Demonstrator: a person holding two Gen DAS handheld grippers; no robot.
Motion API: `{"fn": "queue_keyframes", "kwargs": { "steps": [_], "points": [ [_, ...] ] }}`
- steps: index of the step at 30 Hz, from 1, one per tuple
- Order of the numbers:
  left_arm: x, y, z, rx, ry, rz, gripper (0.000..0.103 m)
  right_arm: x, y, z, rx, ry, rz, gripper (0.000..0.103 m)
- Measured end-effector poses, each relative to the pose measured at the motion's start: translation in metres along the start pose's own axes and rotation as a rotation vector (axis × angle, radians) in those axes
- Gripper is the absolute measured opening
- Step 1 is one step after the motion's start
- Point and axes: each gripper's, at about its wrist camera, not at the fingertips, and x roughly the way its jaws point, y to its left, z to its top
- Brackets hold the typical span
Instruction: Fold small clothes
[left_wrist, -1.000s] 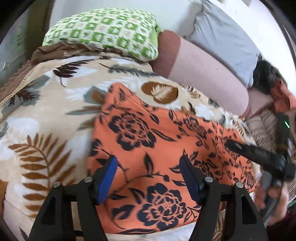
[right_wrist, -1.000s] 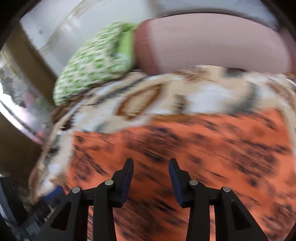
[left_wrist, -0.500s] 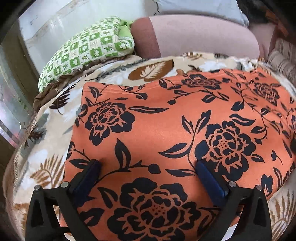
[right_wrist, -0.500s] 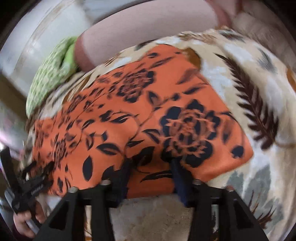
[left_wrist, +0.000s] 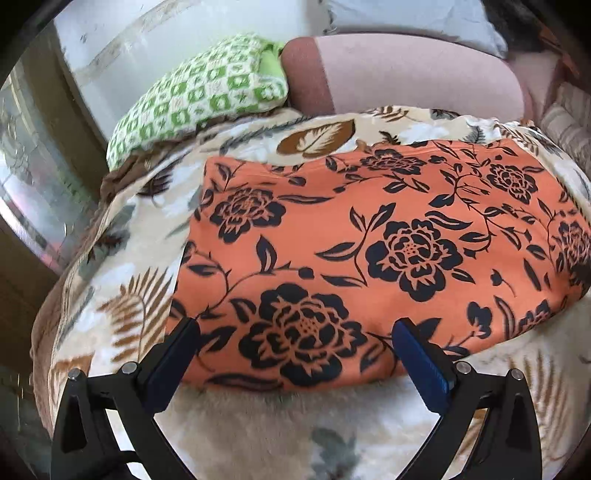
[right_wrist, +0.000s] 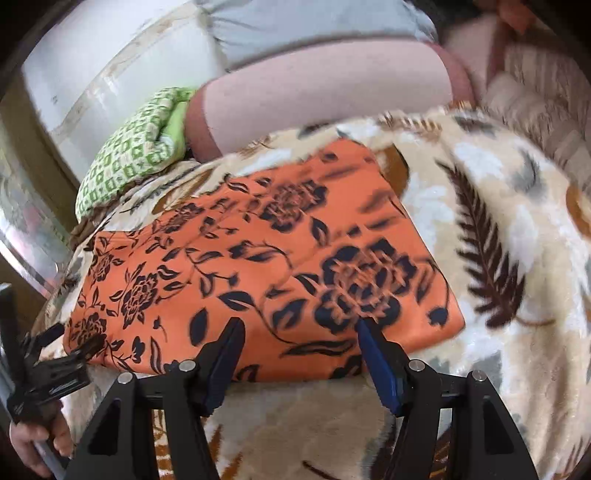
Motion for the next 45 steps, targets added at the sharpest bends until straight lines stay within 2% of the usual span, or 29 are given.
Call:
{"fn": "queue_keyframes", "kwargs": {
  "steps": [1,3,4,6,11,14,19,21,25,29,33,38,45],
  "points": [
    [0.008,0.000,0.002,-0.011,0.068,0.009,0.103,0.012,-0.008,-0.002,0.025,0.065,0.017,0.067],
    [0.034,0.003,0.004,-0.041,0.225,0.019,0.103,0.011,-0.007,0.000,-0.011,0.058,0.018,0.066],
    [0.040,0.007,0.004,-0.076,0.257,-0.003,0.103,0.007,-0.006,0.001,-0.026,0.052,0.021,0.066],
    [0.034,0.014,0.006,-0.125,0.271,-0.019,0.103,-0.005,-0.008,0.001,-0.013,0.037,0.046,0.066],
    [-0.020,0.006,0.015,-0.079,0.139,-0.017,0.103,-0.053,-0.030,0.000,0.105,-0.081,0.170,0.066],
    [-0.067,0.003,0.015,-0.085,0.036,-0.071,0.103,-0.081,-0.036,-0.002,0.123,-0.160,0.221,0.067],
    [-0.123,-0.006,0.005,-0.063,-0.085,-0.162,0.103,-0.117,-0.026,-0.016,0.106,-0.262,0.278,0.067],
    [-0.143,-0.013,-0.001,-0.036,-0.138,-0.177,0.103,-0.130,-0.019,-0.024,0.101,-0.281,0.300,0.067],
    [-0.170,-0.021,-0.013,0.004,-0.231,-0.158,0.103,-0.140,-0.009,-0.039,0.076,-0.276,0.319,0.067],
    [-0.179,-0.023,-0.024,0.034,-0.271,-0.141,0.103,-0.132,-0.010,-0.043,0.102,-0.228,0.349,0.067],
    [-0.173,-0.023,-0.032,0.042,-0.244,-0.130,0.103,-0.124,-0.010,-0.043,0.087,-0.216,0.329,0.067],
    [-0.168,-0.023,-0.038,0.030,-0.227,-0.130,0.103,-0.121,-0.019,-0.040,0.111,-0.220,0.315,0.067],
    [-0.170,-0.017,-0.035,-0.020,-0.265,-0.153,0.103,-0.122,-0.030,-0.038,0.138,-0.219,0.320,0.067]
  ]
}}
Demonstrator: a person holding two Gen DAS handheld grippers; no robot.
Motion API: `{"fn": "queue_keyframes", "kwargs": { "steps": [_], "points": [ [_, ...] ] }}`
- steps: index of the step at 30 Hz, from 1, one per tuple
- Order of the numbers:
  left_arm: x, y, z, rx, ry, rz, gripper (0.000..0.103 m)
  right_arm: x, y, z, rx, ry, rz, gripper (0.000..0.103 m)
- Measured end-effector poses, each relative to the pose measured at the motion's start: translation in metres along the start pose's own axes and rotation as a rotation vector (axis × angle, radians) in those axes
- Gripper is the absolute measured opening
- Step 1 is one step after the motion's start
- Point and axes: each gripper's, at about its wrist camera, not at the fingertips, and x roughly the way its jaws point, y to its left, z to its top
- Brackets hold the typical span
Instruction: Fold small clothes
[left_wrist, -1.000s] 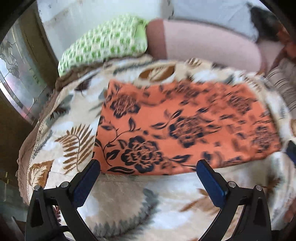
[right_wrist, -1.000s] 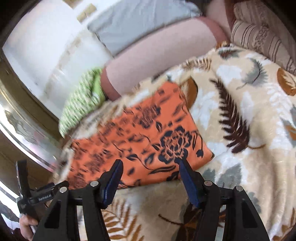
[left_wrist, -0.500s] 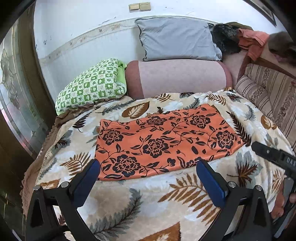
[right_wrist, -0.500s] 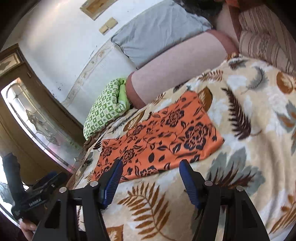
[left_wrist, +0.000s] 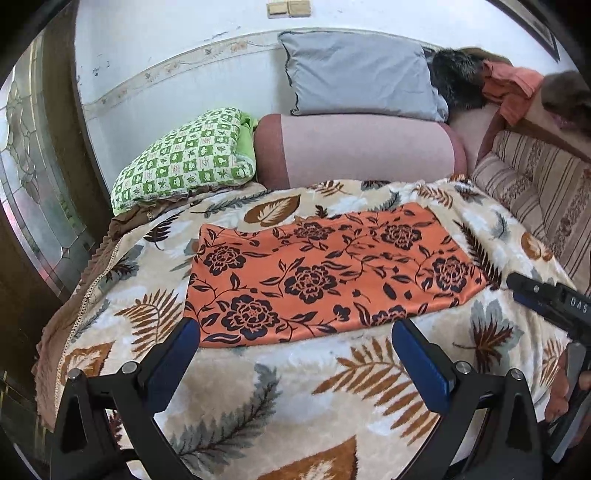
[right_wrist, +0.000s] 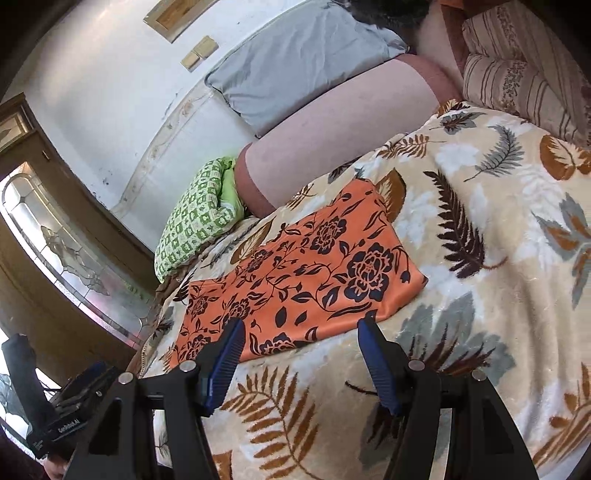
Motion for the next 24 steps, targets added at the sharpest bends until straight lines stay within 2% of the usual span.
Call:
{"fn": "queue_keyframes", "kwargs": {
  "steps": [5,13,16,20,24],
  "points": [
    [0.010,0.016,-0.004,-0.051,0.012,0.018,0.103,-0.001,-0.013,0.002,0.051,0.005,0.022,0.067],
    [0.040,0.051,-0.014,-0.162,0.039,0.017,0.103,0.013,-0.050,0.005,0.299,0.026,0.158,0.067],
    [0.054,0.060,-0.008,-0.231,0.034,-0.020,0.103,0.027,-0.056,0.003,0.371,0.047,0.184,0.067],
    [0.077,0.063,0.000,-0.302,0.044,-0.061,0.103,0.047,-0.067,0.001,0.474,0.055,0.180,0.067],
    [0.109,0.062,0.002,-0.332,0.060,-0.052,0.103,0.061,-0.085,0.005,0.547,0.044,0.119,0.067]
  ]
}}
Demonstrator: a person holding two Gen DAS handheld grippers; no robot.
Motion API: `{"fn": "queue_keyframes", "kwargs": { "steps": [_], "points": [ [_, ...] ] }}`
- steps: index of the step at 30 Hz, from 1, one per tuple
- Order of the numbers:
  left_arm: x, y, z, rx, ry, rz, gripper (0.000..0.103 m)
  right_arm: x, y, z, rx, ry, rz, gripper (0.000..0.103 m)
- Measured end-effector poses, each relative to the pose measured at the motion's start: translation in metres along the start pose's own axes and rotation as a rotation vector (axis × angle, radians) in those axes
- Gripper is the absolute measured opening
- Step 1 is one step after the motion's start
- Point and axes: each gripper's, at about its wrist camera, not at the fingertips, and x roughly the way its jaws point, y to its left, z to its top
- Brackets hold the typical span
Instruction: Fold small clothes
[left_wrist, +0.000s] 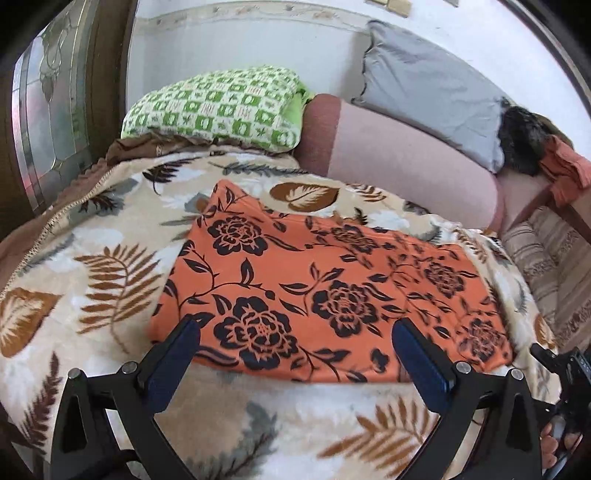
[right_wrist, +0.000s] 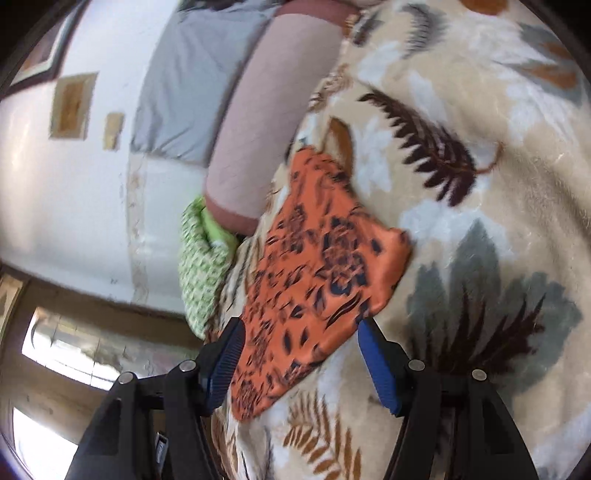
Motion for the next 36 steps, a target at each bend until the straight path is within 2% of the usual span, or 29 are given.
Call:
{"fn": "queue_keyframes", "kwargs": {
  "steps": [4,8,11,13,15,18,20,22,23,25,26,29,31,34,36],
  "points": [
    [0.033,0.007,0.003,-0.036,0.020,0.034,0.103,0.010,-0.013,0.016,0.037,-0.027,-0.075,0.067],
    [0.071,0.019,0.001,-0.065,0.131,0.090,0.103,0.020,-0.021,0.023,0.059,-0.019,-0.124,0.067],
    [0.099,0.020,-0.005,0.011,0.223,0.184,0.103,0.026,-0.023,0.027,0.040,-0.025,-0.167,0.067],
    [0.108,0.018,-0.008,0.048,0.251,0.199,0.103,0.031,-0.022,0.032,0.018,-0.031,-0.190,0.067],
    [0.103,0.016,-0.007,0.058,0.241,0.192,0.103,0.030,-0.020,0.035,-0.001,-0.052,-0.205,0.067],
    [0.081,0.019,0.000,0.031,0.156,0.168,0.103,0.013,0.001,0.032,-0.086,-0.183,-0.271,0.067],
    [0.072,0.024,0.004,0.006,0.118,0.167,0.103,0.002,0.021,0.028,-0.187,-0.258,-0.251,0.067],
    [0.069,0.028,0.006,-0.009,0.093,0.184,0.103,0.000,0.043,0.020,-0.321,-0.288,-0.228,0.065],
    [0.070,0.029,0.007,-0.008,0.094,0.203,0.103,0.005,0.054,0.014,-0.392,-0.273,-0.224,0.063],
    [0.079,0.032,0.007,-0.006,0.131,0.201,0.103,0.024,0.059,0.009,-0.447,-0.186,-0.239,0.042],
    [0.085,0.032,0.005,0.001,0.154,0.202,0.103,0.037,0.054,0.008,-0.430,-0.126,-0.251,0.038],
    [0.108,0.027,-0.007,0.071,0.258,0.254,0.103,0.067,0.024,0.016,-0.300,-0.008,-0.345,0.036],
    [0.111,0.021,-0.011,0.123,0.242,0.285,0.103,0.071,0.011,0.023,-0.215,0.013,-0.329,0.028],
    [0.108,0.019,-0.009,0.124,0.236,0.282,0.103,0.064,0.019,0.023,-0.232,0.010,-0.312,0.029],
    [0.098,0.018,-0.005,0.112,0.179,0.276,0.103,0.057,0.025,0.018,-0.256,0.003,-0.286,0.032]
  ]
}}
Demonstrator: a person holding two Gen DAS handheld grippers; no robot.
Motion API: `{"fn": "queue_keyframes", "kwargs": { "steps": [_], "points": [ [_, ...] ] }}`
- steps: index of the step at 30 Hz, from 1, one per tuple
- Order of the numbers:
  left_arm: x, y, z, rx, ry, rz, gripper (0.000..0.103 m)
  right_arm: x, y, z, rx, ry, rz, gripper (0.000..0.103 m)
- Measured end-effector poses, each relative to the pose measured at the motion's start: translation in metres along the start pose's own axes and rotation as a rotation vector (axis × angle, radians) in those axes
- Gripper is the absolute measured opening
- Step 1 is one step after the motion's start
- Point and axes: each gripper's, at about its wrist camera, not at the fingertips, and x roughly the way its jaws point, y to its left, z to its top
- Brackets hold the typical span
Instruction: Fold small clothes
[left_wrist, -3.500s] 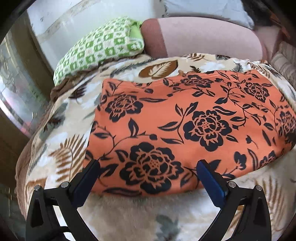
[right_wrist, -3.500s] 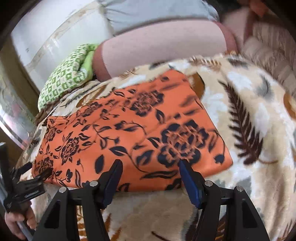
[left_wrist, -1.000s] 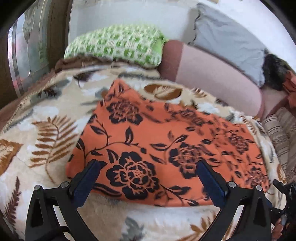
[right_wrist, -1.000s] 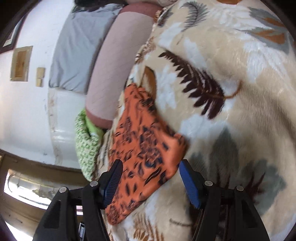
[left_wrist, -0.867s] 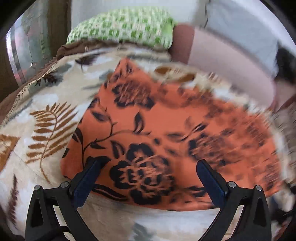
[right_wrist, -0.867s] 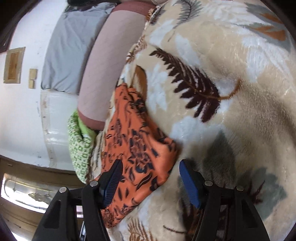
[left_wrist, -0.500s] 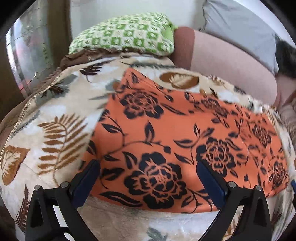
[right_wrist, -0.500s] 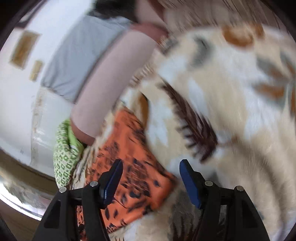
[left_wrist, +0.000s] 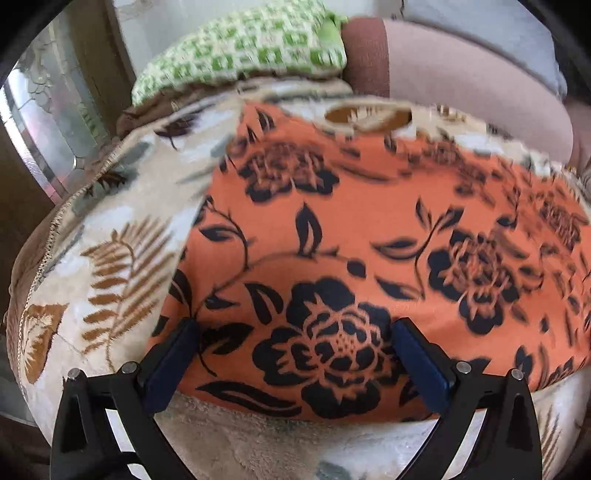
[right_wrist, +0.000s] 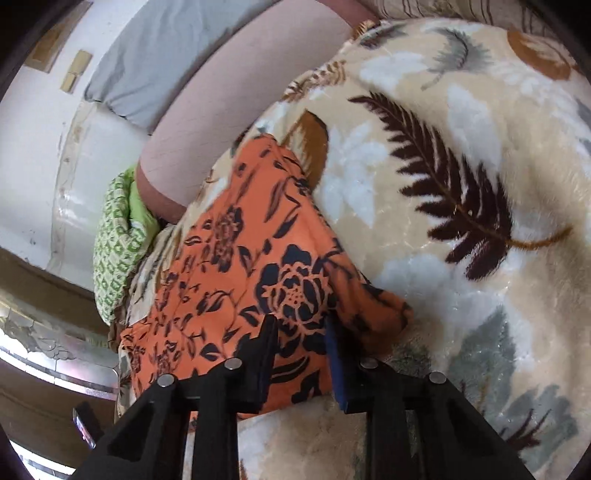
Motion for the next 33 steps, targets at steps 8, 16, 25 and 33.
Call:
{"fn": "queue_keyframes", "kwargs": {
  "steps": [8,16,25,33],
  "points": [
    [-0.042,-0.014,-0.005,-0.007,-0.236,-0.034,0.103,-0.048,-0.010,-0.004,-0.058,-0.058,0.052,0.051],
    [-0.061,-0.030,-0.015,0.017,-0.328,-0.053,0.103,-0.078,-0.061,0.008,0.061,-0.075,0.074,0.071],
    [-0.061,-0.020,-0.004,-0.058,-0.317,-0.098,0.103,-0.043,-0.052,0.007,0.129,0.021,0.138,0.071],
    [-0.056,0.007,0.004,-0.131,-0.335,0.061,0.103,-0.016,-0.030,-0.009,0.117,0.054,0.117,0.069]
  ]
}}
